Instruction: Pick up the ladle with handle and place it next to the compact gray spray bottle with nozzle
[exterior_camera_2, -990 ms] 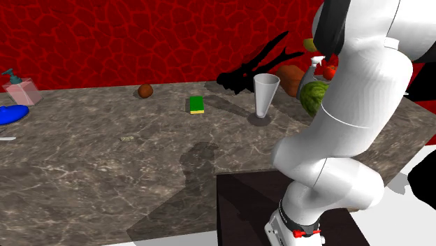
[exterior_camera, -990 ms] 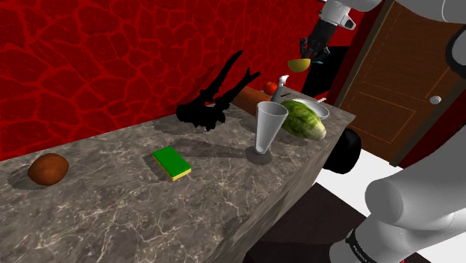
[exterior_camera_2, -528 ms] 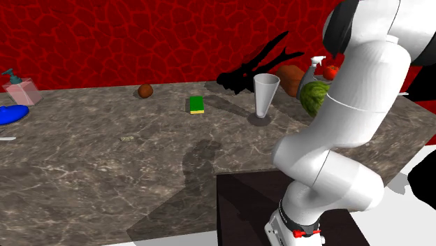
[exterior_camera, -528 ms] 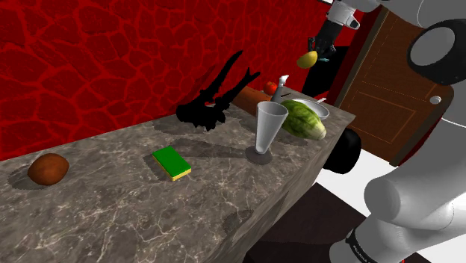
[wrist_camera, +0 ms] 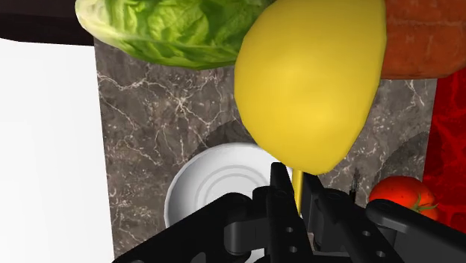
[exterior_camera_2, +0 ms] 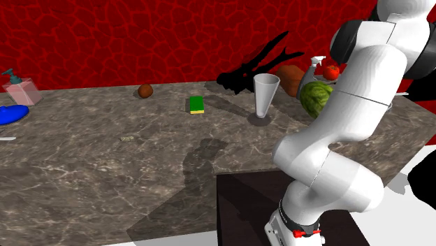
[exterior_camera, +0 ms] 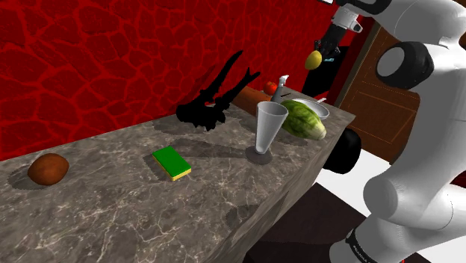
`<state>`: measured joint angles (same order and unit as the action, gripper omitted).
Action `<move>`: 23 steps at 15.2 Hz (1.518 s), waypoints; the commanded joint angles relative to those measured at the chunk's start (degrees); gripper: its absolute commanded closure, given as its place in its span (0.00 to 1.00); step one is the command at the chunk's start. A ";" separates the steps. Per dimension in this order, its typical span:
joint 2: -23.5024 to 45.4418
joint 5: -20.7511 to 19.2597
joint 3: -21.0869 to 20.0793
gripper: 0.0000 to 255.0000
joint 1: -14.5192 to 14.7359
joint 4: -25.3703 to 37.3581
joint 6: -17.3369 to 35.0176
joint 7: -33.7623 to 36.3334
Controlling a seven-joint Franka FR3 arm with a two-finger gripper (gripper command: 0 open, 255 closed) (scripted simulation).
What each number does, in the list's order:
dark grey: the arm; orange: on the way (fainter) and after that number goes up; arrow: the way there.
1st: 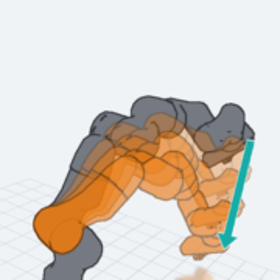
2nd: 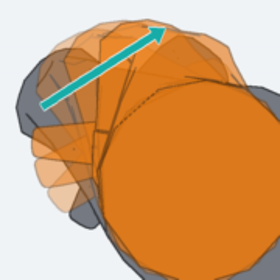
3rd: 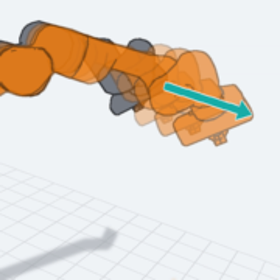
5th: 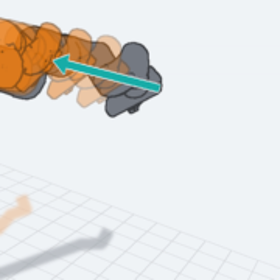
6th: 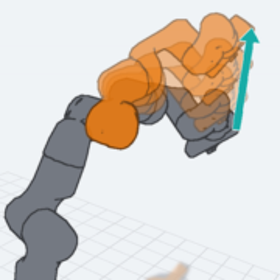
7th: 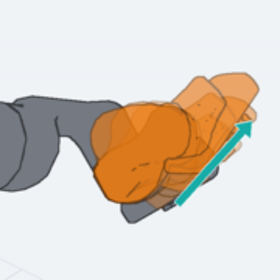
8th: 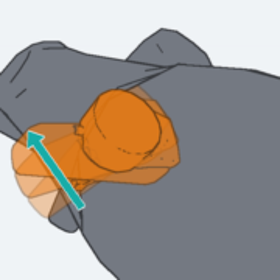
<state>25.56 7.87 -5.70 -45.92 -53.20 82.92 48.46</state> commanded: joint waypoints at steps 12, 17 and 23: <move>-5.05 0.54 0.20 1.00 -0.54 -17.88 12.70 -2.34; -5.98 0.72 0.22 1.00 -0.58 -23.12 16.96 -3.02; -6.45 0.93 0.23 1.00 -0.60 -28.41 21.73 -3.78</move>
<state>19.22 8.76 -5.47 -46.51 -80.65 103.77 44.83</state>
